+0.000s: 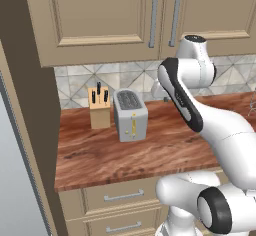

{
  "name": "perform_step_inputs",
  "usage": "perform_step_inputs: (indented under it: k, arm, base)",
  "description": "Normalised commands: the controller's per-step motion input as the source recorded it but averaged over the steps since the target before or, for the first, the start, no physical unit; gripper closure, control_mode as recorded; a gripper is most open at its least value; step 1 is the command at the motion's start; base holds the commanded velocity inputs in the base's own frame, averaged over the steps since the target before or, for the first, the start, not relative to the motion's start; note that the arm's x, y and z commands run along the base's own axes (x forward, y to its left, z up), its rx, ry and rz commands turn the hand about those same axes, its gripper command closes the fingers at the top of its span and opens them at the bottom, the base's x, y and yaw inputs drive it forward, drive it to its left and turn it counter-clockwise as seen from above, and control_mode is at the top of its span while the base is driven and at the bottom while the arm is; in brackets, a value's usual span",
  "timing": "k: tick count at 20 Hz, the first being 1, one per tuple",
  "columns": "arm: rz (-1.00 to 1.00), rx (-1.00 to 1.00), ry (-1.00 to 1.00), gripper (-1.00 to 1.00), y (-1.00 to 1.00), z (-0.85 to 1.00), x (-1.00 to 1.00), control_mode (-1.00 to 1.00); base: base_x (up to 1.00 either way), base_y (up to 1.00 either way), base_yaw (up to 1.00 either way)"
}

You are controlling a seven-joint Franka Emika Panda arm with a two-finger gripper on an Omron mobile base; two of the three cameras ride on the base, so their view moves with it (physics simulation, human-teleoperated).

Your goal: Open the cabinet, pick the kettle from the cabinet, and place it in the sink.

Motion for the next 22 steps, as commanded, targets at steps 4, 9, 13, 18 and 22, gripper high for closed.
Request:
perform_step_inputs:
  k: [4, 9, 13, 18, 22]
  arm:
    - [0.00, 0.00, 0.00, -1.00, 0.00, 0.00, -0.07, -1.00]
    - [0.01, 0.00, -0.36, -1.00, 0.00, 0.03, -0.29, -1.00]
    - [0.00, 0.00, -0.46, -1.00, 0.02, 0.18, -0.25, -1.00]
    - [0.00, 0.00, -0.34, -1.00, 0.03, 0.36, -0.12, -1.00]
    - [0.00, 0.00, -0.03, -1.00, 0.16, 0.42, 0.00, -1.00]
  base:
    - [0.00, 0.00, 0.00]
    - [0.00, 0.00, 0.00]
    - [0.00, 0.00, 0.00]
    - [0.00, 0.00, 0.00]
    - [0.00, 0.00, 0.00]
